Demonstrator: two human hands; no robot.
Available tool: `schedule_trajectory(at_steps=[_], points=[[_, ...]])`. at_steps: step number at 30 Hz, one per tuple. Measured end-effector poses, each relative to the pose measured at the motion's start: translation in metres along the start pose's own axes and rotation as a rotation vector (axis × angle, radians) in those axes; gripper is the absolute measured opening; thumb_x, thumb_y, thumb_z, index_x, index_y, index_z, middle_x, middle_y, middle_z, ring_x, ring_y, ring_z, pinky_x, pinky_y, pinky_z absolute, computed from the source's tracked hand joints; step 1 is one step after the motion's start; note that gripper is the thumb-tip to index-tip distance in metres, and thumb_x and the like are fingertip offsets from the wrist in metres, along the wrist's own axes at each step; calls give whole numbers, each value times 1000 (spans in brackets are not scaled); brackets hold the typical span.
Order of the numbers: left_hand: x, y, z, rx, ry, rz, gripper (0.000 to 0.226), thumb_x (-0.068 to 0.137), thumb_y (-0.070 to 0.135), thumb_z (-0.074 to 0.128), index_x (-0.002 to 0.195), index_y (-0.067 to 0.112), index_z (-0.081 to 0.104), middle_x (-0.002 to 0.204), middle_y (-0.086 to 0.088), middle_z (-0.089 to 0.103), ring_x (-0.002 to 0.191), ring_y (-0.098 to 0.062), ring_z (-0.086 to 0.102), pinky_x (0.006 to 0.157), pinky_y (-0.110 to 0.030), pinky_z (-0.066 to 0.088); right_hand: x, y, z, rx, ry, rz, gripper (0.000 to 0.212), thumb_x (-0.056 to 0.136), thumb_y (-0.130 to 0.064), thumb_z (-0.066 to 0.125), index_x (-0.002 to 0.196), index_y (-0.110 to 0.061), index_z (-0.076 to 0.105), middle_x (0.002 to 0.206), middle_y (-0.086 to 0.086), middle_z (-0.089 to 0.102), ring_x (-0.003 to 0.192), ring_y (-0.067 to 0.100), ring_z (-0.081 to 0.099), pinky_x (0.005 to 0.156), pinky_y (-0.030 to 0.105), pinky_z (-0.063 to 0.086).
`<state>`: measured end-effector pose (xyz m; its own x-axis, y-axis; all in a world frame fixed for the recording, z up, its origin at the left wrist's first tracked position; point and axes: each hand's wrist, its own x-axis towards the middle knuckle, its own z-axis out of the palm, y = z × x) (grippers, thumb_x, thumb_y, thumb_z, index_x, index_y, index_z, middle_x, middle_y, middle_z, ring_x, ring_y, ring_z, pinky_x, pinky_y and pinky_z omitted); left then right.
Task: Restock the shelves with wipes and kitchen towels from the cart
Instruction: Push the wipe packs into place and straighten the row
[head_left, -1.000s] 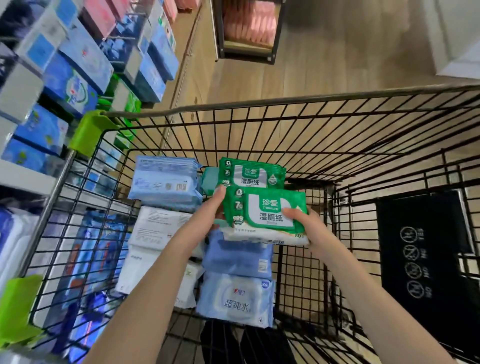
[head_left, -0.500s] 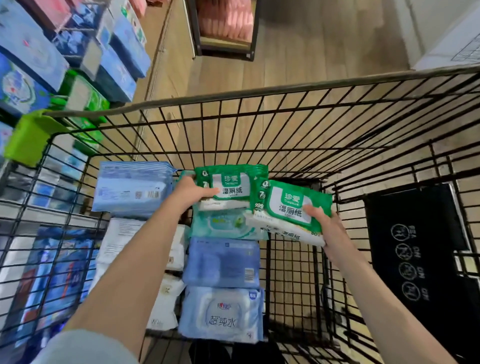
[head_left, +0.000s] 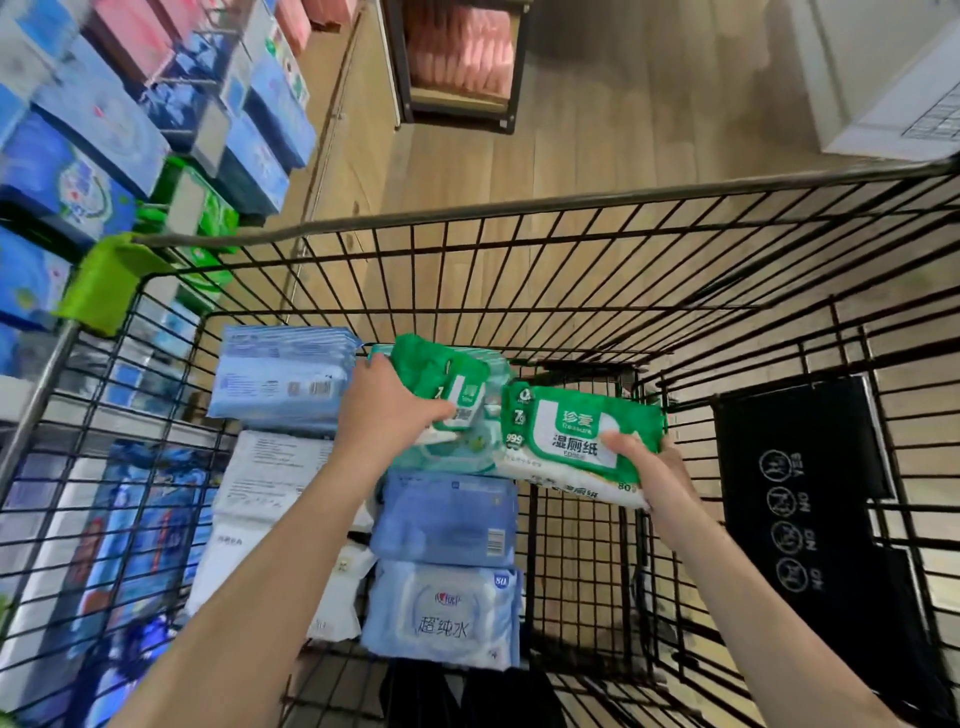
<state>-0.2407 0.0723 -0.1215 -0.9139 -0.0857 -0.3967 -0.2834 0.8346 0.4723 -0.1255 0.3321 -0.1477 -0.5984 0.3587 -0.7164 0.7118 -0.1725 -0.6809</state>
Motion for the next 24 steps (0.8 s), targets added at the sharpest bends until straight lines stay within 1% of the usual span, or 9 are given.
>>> schedule_trajectory(at_steps=[2, 4, 7, 11, 13, 15, 18, 21, 24], points=[[-23, -1, -8, 277, 182, 108, 82, 57, 48, 81, 116, 2, 48, 114, -13, 49, 102, -33, 51, 79, -41, 46, -5, 1, 5, 8, -1, 34, 39, 71, -29, 77, 102, -25, 54, 100, 2, 70, 95, 21, 66, 97, 41, 48], [-45, -5, -5, 500, 296, 198, 74, 54, 39, 85, 105, -1, 51, 107, -18, 50, 94, -36, 51, 67, -42, 47, -10, 2, 12, -4, -32, 43, 53, 69, -32, 79, 112, -23, 49, 107, 4, 68, 97, 21, 65, 98, 41, 47], [-56, -19, 13, 634, 254, 161, 72, 51, 44, 86, 100, 3, 54, 98, -15, 52, 87, -32, 54, 56, -38, 48, -16, 11, 24, -87, -96, 31, 69, 71, -35, 79, 127, -16, 43, 112, 2, 66, 98, 19, 65, 89, 36, 51], [-56, -31, 39, 581, -16, 126, 71, 79, 57, 63, 127, 9, 42, 129, -12, 42, 114, -30, 45, 86, -38, 45, -20, 28, 34, -115, -126, 54, 63, 76, -34, 76, 126, -17, 42, 110, -1, 66, 97, 14, 63, 82, 28, 48], [-54, -37, 45, 420, -127, 165, 61, 87, 58, 49, 126, 11, 47, 130, -12, 41, 117, -33, 44, 92, -41, 43, -16, 32, 33, -111, -62, 59, 57, 75, -31, 78, 120, -19, 46, 107, 0, 65, 94, 14, 63, 73, 25, 46], [-46, -52, 45, 186, -240, 109, 45, 92, 47, 39, 114, 12, 57, 122, -13, 47, 115, -34, 46, 94, -43, 41, -10, 35, 29, -110, 29, 81, 59, 71, -29, 82, 118, -19, 48, 104, -1, 66, 94, 17, 64, 79, 30, 48], [-22, -79, 43, 136, -183, -11, 35, 92, 29, 51, 118, 6, 58, 125, -17, 47, 118, -36, 47, 97, -42, 40, -4, 41, 21, -218, 47, 99, 69, 71, -34, 82, 122, -16, 40, 97, -5, 60, 92, 18, 60, 86, 35, 47], [-4, -86, 42, 98, -272, -185, 70, 83, 39, 70, 137, 5, 39, 140, -18, 40, 127, -34, 41, 102, -40, 36, -1, 46, 17, -264, 61, 105, 61, 75, -33, 79, 118, -19, 38, 92, -9, 56, 93, 19, 56, 88, 36, 45], [8, -88, 43, -199, -410, -325, 77, 67, 36, 85, 128, 7, 47, 125, -5, 60, 102, -21, 56, 92, -34, 46, 0, 54, 15, -263, 67, 128, 64, 73, -36, 80, 119, -19, 39, 102, -3, 61, 100, 22, 59, 95, 41, 46]])
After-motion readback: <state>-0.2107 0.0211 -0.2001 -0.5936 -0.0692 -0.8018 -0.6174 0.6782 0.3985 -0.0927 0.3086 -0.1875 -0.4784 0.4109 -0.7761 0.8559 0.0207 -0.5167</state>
